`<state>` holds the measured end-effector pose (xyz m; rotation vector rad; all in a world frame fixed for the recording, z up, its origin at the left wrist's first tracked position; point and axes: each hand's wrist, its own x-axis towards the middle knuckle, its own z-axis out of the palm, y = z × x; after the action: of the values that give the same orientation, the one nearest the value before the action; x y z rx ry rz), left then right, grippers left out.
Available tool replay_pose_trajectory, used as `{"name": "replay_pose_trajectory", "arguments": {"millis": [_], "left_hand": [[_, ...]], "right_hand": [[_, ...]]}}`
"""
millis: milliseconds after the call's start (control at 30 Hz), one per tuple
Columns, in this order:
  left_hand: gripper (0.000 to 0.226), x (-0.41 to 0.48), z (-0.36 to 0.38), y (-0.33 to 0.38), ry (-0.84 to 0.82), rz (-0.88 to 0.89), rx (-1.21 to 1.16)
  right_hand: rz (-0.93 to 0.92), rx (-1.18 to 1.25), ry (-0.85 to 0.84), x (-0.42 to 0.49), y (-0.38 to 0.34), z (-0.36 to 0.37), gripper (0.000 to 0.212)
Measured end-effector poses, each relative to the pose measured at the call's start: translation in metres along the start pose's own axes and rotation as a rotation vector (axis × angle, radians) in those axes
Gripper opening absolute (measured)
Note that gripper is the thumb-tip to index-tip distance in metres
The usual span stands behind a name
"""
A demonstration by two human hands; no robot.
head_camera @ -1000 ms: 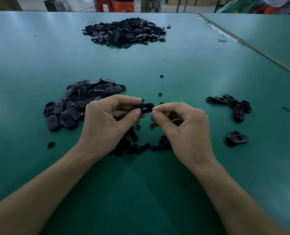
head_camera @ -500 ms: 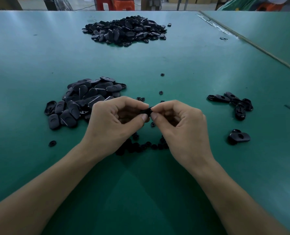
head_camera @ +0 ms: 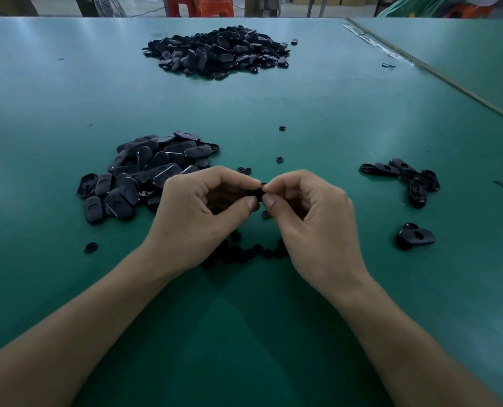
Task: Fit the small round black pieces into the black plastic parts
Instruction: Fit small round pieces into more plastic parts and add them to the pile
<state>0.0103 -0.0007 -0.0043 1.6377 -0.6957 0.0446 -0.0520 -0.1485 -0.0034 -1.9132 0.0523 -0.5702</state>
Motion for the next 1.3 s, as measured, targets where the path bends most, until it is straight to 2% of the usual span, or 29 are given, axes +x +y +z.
{"name": "replay_pose_trajectory", "arguments": {"millis": [233,467,633,833,1300], "left_hand": [[0.021,0.0009,-0.0024,-0.002,0.014,-0.042,-0.082],[0.022,0.004,-0.0049,-0.002,0.051,-0.101,-0.201],[0.021,0.0041,-0.0053,-0.0014,0.061,-0.127,-0.243],[0.02,0.0026,-0.0043,0.0006,0.042,-0.117,-0.213],[0.032,0.0017,-0.0035,0.0008,0.003,-0.073,-0.063]], "right_hand": [[-0.023,-0.044,0.01,0.0001,-0.001,-0.0006,0.016],[0.073,0.144,0.103,0.0051,-0.0017,-0.0051,0.014],[0.068,0.177,0.086,0.0045,-0.0033,-0.0047,0.015],[0.002,0.086,0.045,0.002,-0.0039,-0.0023,0.017],[-0.017,-0.022,0.016,-0.0016,0.0007,0.0023,0.018]]}}
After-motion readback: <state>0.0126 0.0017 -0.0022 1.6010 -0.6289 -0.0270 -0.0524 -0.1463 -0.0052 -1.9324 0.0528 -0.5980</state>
